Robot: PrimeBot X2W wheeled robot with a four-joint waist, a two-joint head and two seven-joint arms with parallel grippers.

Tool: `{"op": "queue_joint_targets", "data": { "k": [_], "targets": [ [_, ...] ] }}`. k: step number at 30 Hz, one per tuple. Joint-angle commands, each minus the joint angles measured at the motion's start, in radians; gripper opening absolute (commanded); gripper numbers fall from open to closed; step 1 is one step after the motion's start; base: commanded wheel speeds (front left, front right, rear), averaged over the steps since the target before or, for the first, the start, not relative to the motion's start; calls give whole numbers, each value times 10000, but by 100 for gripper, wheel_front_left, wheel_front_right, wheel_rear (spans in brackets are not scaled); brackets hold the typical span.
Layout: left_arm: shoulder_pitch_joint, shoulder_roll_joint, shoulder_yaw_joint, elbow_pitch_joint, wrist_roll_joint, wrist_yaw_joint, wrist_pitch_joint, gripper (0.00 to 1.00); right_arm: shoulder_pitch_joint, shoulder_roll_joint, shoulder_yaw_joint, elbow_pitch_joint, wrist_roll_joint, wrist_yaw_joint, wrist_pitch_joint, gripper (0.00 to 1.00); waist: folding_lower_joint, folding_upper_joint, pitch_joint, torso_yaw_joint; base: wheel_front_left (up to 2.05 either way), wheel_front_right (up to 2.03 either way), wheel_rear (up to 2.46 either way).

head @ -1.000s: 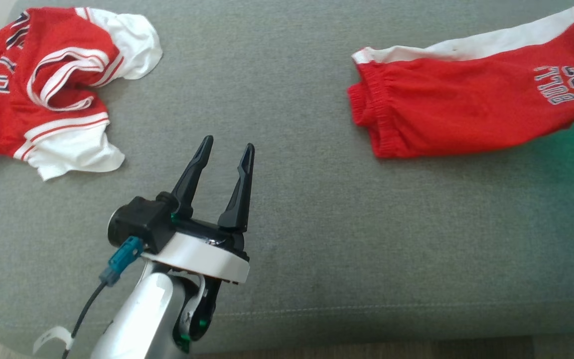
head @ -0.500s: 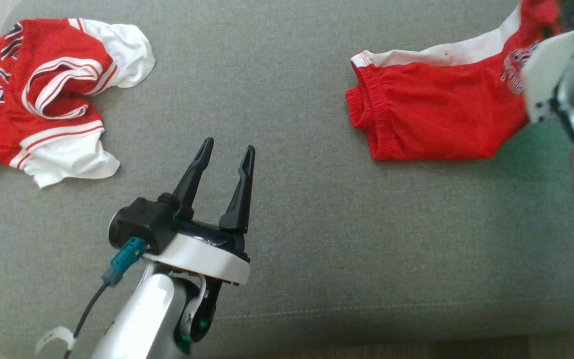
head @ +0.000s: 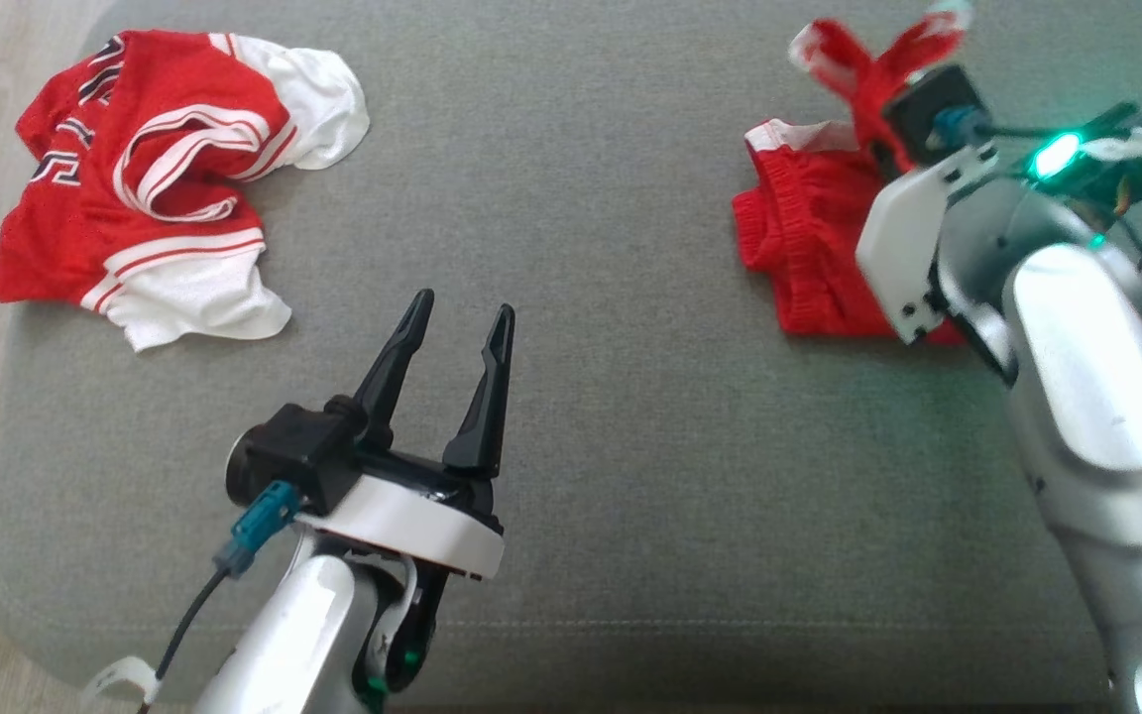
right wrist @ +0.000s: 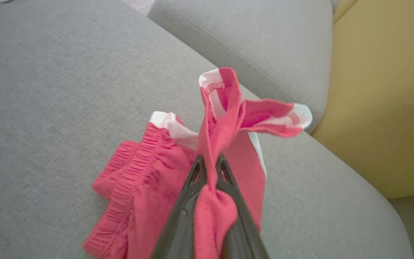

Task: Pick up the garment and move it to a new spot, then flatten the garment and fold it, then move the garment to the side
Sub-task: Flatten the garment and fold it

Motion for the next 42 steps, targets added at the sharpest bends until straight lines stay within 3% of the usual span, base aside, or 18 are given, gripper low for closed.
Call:
{"op": "queue_joint_targets", "data": {
  "k": [1,12,13,14,16,22,30,36,42],
  "targets": [
    [-106,35,302,-287,-55,-9,-45,100,105,-39,249,-612,216,-6,246,0,0,0,10,73,0,0,0],
    [-84,-56,292,-146,-62,-66,-50,100,1244,-147,1065,-2071,1088,-6,1082,0,0,0,-92,228,0,0,0],
    [-81,-61,296,-137,-62,-68,-50,100,1330,-96,1024,-2097,1105,-6,1073,18,0,0,-110,221,0,0,0],
    [-78,-66,297,-127,-59,-69,-51,100,1429,-37,1007,-2099,1127,-6,1061,100,0,0,-133,215,0,0,0],
    [-74,-78,291,-107,-53,-71,-51,100,1620,121,892,-2159,1245,-6,907,100,0,0,-181,209,0,0,0],
    [83,-89,397,-86,-38,61,-52,100,2531,504,-812,-3098,944,-6,-717,100,0,0,-514,123,0,0,0],
    [630,-102,958,-364,250,738,-52,100,4334,1068,-3079,-3924,560,-6,-3045,100,0,0,-1123,-203,0,0,0],
    [1190,-118,1554,-689,449,1151,-52,100,5491,1390,-3569,-3971,529,-6,-4820,100,0,0,-1489,-509,0,0,0],
    [2047,-241,2017,-906,742,1237,-53,100,6934,1670,-3735,-3701,1048,-6,-6563,100,0,0,-1975,-634,0,0,0]
  ]
}}
